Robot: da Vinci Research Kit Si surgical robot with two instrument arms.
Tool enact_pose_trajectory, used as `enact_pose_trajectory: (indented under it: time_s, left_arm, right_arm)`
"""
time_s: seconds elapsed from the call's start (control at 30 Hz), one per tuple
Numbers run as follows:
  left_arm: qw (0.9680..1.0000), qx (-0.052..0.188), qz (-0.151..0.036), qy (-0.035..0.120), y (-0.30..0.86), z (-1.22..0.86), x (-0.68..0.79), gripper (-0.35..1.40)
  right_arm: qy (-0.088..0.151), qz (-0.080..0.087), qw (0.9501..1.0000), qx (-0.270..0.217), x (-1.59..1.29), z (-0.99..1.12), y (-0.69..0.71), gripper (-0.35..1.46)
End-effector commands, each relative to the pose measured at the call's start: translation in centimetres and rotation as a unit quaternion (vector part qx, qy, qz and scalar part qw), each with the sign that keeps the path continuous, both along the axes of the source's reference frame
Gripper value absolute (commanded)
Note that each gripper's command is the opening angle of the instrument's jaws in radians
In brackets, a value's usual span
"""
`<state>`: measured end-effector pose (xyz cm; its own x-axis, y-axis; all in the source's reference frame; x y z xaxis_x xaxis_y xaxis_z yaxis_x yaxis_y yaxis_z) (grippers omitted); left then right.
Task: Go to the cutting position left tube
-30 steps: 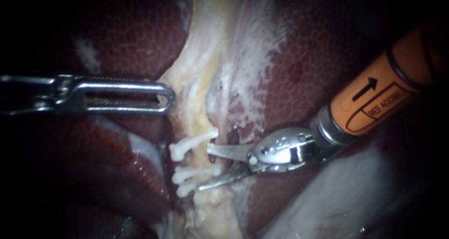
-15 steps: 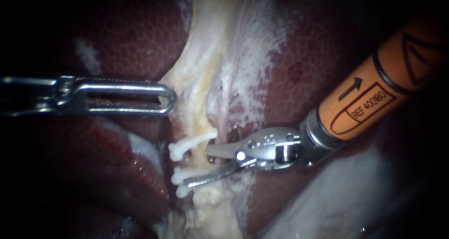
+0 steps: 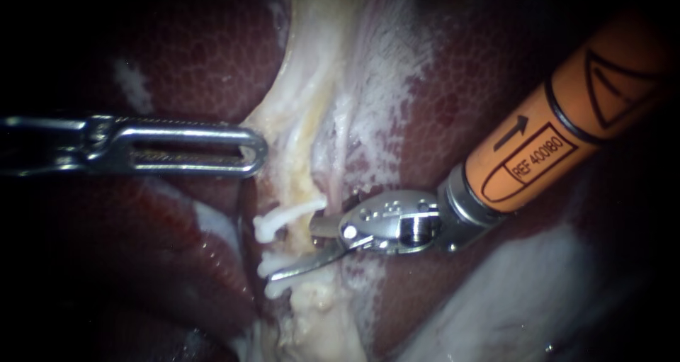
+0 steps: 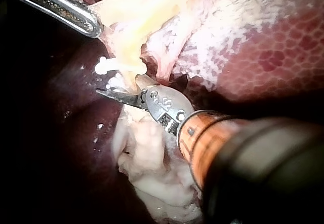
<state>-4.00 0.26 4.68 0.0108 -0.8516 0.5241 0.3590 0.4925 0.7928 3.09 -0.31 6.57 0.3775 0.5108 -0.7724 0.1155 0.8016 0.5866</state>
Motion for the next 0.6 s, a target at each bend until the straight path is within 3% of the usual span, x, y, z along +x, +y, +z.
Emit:
enact_pose_trajectory:
  time_s: [0.03, 0.6]
  left_arm:
    - [1.0, 0.0, 0.0, 0.0, 0.0, 0.0, 0.0, -0.35]
    - [1.0, 0.0, 0.0, 0.0, 0.0, 0.01, 0.0, -0.35]
  right_arm:
    - [0.0, 0.0, 1.0, 0.0, 0.0, 0.01, 0.0, 0.85]
    - [-0.002, 0.002, 1.0, 0.006, 0.02, 0.0, 0.02, 0.67]
